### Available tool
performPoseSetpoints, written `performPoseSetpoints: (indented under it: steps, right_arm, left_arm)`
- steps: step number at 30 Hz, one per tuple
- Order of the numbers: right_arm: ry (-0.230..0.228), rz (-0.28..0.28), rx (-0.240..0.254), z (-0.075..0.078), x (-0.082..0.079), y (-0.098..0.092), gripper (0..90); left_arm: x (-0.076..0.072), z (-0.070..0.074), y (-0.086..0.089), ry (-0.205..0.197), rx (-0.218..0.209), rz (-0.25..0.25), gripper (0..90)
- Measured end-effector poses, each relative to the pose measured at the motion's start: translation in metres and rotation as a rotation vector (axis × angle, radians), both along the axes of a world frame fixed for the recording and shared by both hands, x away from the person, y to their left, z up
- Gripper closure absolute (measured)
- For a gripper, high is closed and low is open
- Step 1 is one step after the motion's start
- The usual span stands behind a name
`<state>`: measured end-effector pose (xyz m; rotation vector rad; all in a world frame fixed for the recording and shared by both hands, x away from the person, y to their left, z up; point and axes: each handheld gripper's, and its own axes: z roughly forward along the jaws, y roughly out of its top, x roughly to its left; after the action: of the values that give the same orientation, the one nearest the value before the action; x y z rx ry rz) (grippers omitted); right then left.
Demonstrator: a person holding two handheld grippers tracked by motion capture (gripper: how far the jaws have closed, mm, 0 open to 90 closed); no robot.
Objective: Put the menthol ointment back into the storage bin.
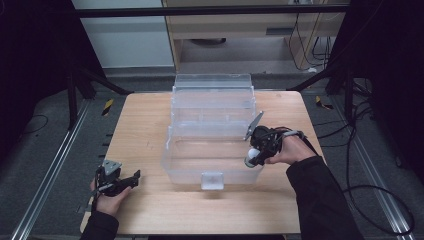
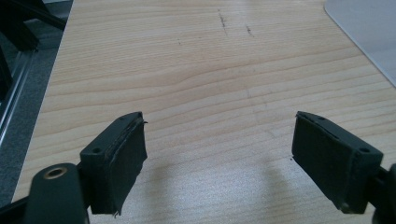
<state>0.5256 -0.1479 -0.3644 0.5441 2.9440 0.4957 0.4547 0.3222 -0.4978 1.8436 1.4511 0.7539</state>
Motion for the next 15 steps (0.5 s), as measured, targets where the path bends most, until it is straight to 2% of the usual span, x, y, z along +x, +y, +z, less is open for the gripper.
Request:
performPoseSetpoints:
  steps: [11, 15]
  right_arm:
    - [0.012, 0.008, -0.027, -0.013, 0.004, 0.001, 50.2]
    - [0.03, 0.002, -0.038, -0.021, 0.006, 0.001, 50.2]
  left_arm:
    - [0.0, 0.0, 0.0, 0.002, 0.002, 0.0, 17.1]
    - [0.0, 0.0, 0.0, 0.002, 0.003, 0.0, 17.1]
